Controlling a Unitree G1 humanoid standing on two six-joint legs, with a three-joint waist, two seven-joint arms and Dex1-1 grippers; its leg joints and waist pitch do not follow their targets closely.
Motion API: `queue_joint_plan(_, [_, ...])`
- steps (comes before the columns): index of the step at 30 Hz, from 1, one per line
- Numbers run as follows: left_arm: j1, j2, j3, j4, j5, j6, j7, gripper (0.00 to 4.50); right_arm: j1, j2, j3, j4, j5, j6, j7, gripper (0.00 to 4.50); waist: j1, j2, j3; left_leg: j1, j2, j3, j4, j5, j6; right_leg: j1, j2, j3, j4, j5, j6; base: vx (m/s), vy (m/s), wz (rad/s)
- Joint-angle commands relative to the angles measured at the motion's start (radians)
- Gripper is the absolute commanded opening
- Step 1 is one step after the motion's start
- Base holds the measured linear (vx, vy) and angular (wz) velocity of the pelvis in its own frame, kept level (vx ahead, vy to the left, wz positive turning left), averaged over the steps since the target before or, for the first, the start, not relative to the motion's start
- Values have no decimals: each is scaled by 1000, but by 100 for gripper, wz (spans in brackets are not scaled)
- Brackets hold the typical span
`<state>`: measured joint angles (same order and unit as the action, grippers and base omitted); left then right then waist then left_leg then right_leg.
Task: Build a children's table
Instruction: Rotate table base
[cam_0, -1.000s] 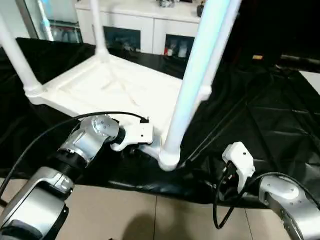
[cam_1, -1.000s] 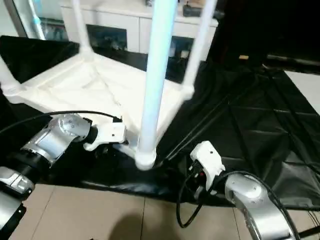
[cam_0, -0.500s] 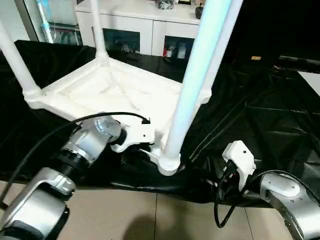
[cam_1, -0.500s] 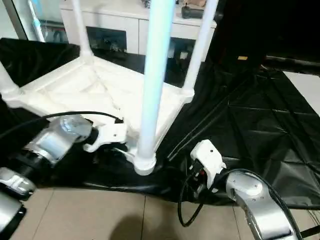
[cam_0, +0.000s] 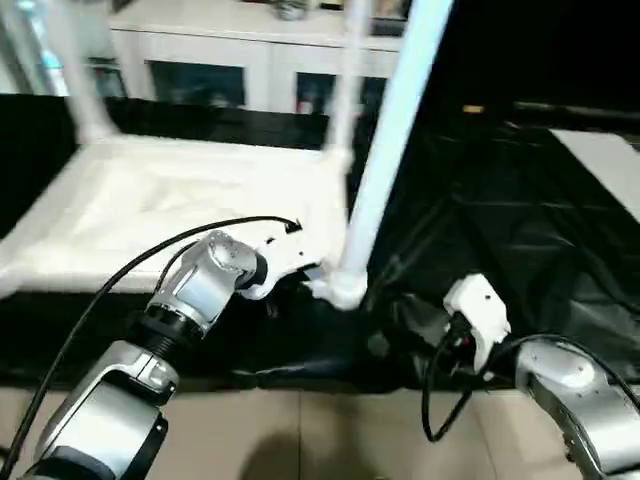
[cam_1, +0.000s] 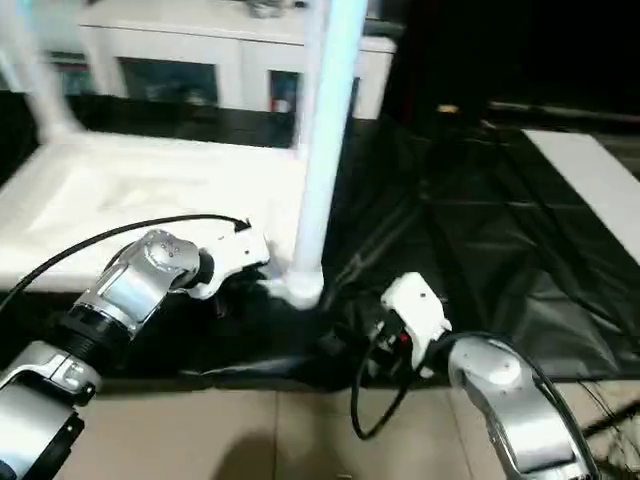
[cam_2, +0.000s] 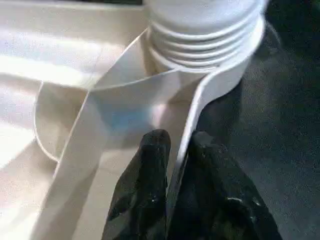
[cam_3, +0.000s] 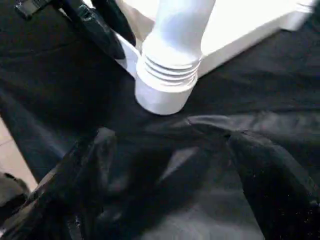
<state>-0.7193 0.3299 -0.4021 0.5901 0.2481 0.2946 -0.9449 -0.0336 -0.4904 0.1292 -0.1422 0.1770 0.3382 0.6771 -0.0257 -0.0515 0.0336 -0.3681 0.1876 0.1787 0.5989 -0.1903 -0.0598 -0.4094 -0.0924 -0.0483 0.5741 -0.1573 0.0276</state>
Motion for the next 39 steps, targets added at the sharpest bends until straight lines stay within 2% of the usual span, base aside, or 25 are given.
queue_joint_plan(1, [31,-2,15,9,-3,-4,41,58,-14,5,-11,9,-22,-5,-24,389,8,-8,-41,0,32,-27,-88,-419,16,29,-46,19,-94,-569,-108,0,0,0])
queue_joint_plan(3, [46,5,-4,-7,-6,-90,13,49,-19,14,-17,10,-19,-3,-37,389,11,-12,-43,3,32,-25,-85,-412,21,26,-47,22,-94,-545,-120,0,0,0])
queue_joint_plan(4, [63,4,-3,-26,-15,-94,3,46,-24,24,-22,12,-16,-1,-49,389,14,-9,-48,-1,36,-23,-87,-378,26,29,-45,27,-81,-455,-147,0,0,0])
queue_joint_plan(5, [63,4,-3,-26,-15,-94,3,41,-24,24,-22,12,-16,-1,-49,389,14,-9,-48,-1,36,-23,-87,-378,26,29,-45,27,-81,-455,-147,0,0,0])
queue_joint_plan(6, [73,3,-4,-36,-25,-110,-9,41,-27,28,-23,13,-16,-2,-51,389,16,-8,-46,0,38,-18,-88,-361,31,28,-41,29,-75,-388,-172,0,0,0])
queue_joint_plan(10, [89,-10,21,-47,-57,-108,-4,41,-31,35,-23,13,-15,-3,-60,389,23,-9,-50,1,39,-12,-85,-316,39,33,-41,33,-61,-293,-204,0,0,0])
queue_joint_plan(12, [88,-35,83,-57,-105,-53,27,90,-30,44,-27,8,-9,-5,-68,389,30,-10,-52,1,37,-7,-79,-263,52,37,-42,34,-53,-231,-227,28,-4,1])
queue_joint_plan(14, [87,-37,92,-57,-110,-57,36,93,-30,49,-31,7,-7,-6,-71,389,36,-8,-53,0,37,-8,-79,-238,61,39,-41,33,-51,-207,-234,0,0,0])
queue_joint_plan(15, [88,-35,97,-58,-110,-83,50,100,-29,55,-34,5,-3,-6,-75,389,36,-15,-54,0,37,-6,-78,-230,65,40,-40,32,-50,-199,-234,0,0,0])
queue_joint_plan(16, [94,-32,105,-63,-117,-134,62,110,-27,63,-37,2,1,-6,-79,389,38,-12,-52,-1,38,-7,-78,-226,70,40,-41,32,-51,-201,-233,0,0,0])
queue_joint_plan(17, [94,-32,105,-63,-117,-134,62,110,-27,63,-37,2,1,-6,-79,389,38,-12,-52,-1,38,-7,-78,-226,70,40,-41,32,-51,-201,-233,0,0,0])
queue_joint_plan(18, [103,-27,121,-79,-134,-177,62,110,-22,66,-35,-3,2,-5,-77,389,40,-12,-52,0,39,-8,-80,-234,62,41,-42,31,-50,-216,-229,0,0,0])
queue_joint_plan(19, [108,-23,125,-88,-141,-183,58,110,-21,66,-34,-5,2,-4,-78,389,39,-15,-51,1,40,-7,-81,-239,59,39,-41,32,-52,-220,-227,0,0,0])
queue_joint_plan(23, [137,0,153,-141,-171,-197,38,110,-13,73,-36,-18,9,-5,-83,389,37,-12,-47,3,43,-10,-86,-275,35,39,-41,33,-51,-243,-218,0,0,0])
queue_joint_plan(24, [162,5,178,-180,-209,-200,11,110,-8,79,-43,-26,16,-5,-88,389,38,-8,-46,5,42,-10,-87,-287,28,36,-41,33,-53,-259,-215,0,0,0])
queue_joint_plan(25, [173,7,188,-197,-224,-201,0,110,-6,82,-45,-30,18,-5,-90,389,36,-10,-44,3,43,-10,-90,-295,21,37,-41,34,-54,-269,-214,0,0,0])
queue_joint_plan(27, [243,-1,253,-310,-300,-152,18,110,12,108,-65,-53,19,-4,-133,389,38,-4,-44,6,45,-10,-90,-306,9,34,-42,35,-51,-265,-218,0,0,0])
queue_joint_plan(29, [300,-24,318,-401,-350,-110,83,110,34,134,-85,-77,15,-10,-179,389,37,-4,-45,5,48,-9,-91,-305,-1,35,-40,36,-47,-238,-227,0,0,0])
queue_joint_plan(30, [320,-34,341,-433,-372,-97,109,110,44,144,-93,-86,17,-11,-194,389,36,-4,-43,5,44,-8,-91,-314,4,33,-35,33,-52,-254,-219,0,0,0])
queue_joint_plan(32, [377,-72,398,-523,-425,-52,175,110,64,175,-121,-111,30,-1,-236,389,36,-3,-43,4,46,-8,-91,-325,-1,33,-38,35,-52,-262,-216,0,0,0])
queue_joint_plan(34, [425,-137,463,-587,-423,-50,311,110,80,207,-147,-141,42,4,-279,389,32,-6,-39,5,46,-9,-93,-368,-1,29,-33,33,-62,-324,-190,0,0,0])
queue_joint_plan(35, [449,-165,485,-621,-409,-40,373,110,86,225,-159,-155,50,11,-300,389,32,-11,-37,5,43,-10,-92,-373,-2,28,-32,32,-67,-347,-177,0,0,0])
queue_joint_plan(37, [489,-205,506,-683,-382,-27,454,110,92,249,-173,-176,55,26,-335,389,29,-9,-35,3,41,-13,-94,-391,-6,26,-30,31,-70,-395,-143,0,0,0])
queue_joint_plan(38, [489,-205,506,-683,-382,-27,454,110,92,249,-173,-176,55,26,-335,389,30,-13,-34,3,42,-15,-93,-399,-9,25,-34,31,-74,-422,-124,0,0,0])
queue_joint_plan(39, [509,-231,518,-709,-340,-17,516,110,96,259,-181,-182,58,37,-354,389,27,-21,-33,4,41,-14,-93,-408,-9,20,-28,31,-79,-454,-99,0,0,0])
